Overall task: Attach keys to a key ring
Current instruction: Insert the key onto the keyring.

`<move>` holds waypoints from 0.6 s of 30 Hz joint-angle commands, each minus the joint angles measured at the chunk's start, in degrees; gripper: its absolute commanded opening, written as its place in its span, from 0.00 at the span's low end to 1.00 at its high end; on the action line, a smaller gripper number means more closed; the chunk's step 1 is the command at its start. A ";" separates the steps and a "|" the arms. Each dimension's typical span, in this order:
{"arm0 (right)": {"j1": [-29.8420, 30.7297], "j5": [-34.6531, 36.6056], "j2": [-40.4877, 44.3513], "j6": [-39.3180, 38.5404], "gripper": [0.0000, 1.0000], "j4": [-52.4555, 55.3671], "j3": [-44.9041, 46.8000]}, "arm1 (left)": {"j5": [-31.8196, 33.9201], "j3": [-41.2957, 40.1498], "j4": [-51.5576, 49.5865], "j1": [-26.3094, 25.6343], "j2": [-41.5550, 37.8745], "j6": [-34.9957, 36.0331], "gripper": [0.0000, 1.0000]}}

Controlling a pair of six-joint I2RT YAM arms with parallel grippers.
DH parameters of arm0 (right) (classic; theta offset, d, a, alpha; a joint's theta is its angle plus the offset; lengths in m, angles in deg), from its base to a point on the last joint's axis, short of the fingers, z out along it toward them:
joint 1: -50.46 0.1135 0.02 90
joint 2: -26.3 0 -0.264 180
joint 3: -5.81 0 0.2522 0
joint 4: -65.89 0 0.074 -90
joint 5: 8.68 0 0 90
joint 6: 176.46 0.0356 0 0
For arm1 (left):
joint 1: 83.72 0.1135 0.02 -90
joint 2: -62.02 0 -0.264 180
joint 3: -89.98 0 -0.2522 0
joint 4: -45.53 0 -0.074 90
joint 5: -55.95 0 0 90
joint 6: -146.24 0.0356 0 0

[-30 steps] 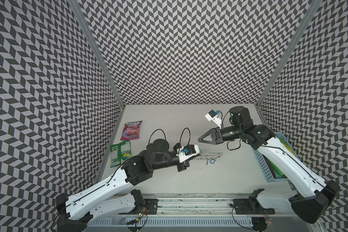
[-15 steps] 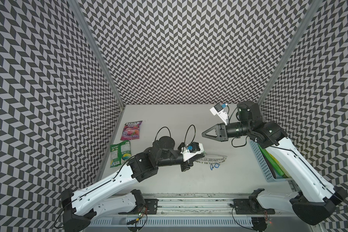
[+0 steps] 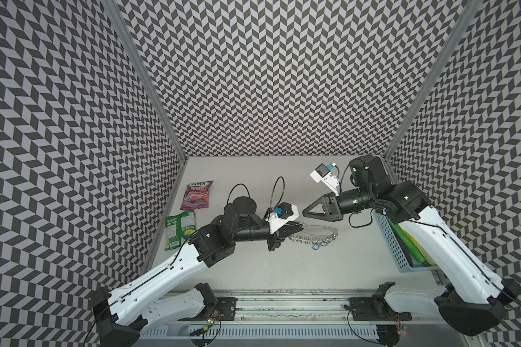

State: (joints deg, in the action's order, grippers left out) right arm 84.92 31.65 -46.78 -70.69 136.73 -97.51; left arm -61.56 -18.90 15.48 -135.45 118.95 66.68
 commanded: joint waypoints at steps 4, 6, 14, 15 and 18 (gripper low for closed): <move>1.29 0.19 -1.65 -2.99 0.17 2.12 -2.63 | -2.38 1.64 2.01 0.22 -0.68 -0.33 0.00; 1.74 0.19 -2.03 -3.58 0.18 3.04 -2.81 | -2.46 1.82 1.32 0.23 -0.84 -0.08 0.00; 2.81 0.38 -2.70 -4.73 0.18 4.88 -3.25 | -2.73 2.17 0.30 0.40 -0.83 0.55 0.00; 2.87 0.36 -2.81 -4.77 0.19 4.92 -3.25 | -2.73 2.14 0.29 0.48 -0.85 0.55 0.00; 2.98 0.57 -3.08 -5.62 0.19 5.24 -3.34 | -2.73 2.10 0.30 0.48 -0.93 0.64 0.00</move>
State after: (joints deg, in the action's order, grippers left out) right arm 87.48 31.83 -49.18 -74.69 142.18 -99.41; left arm -63.14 -18.90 14.34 -135.42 118.95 66.87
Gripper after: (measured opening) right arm 0.187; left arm 0.097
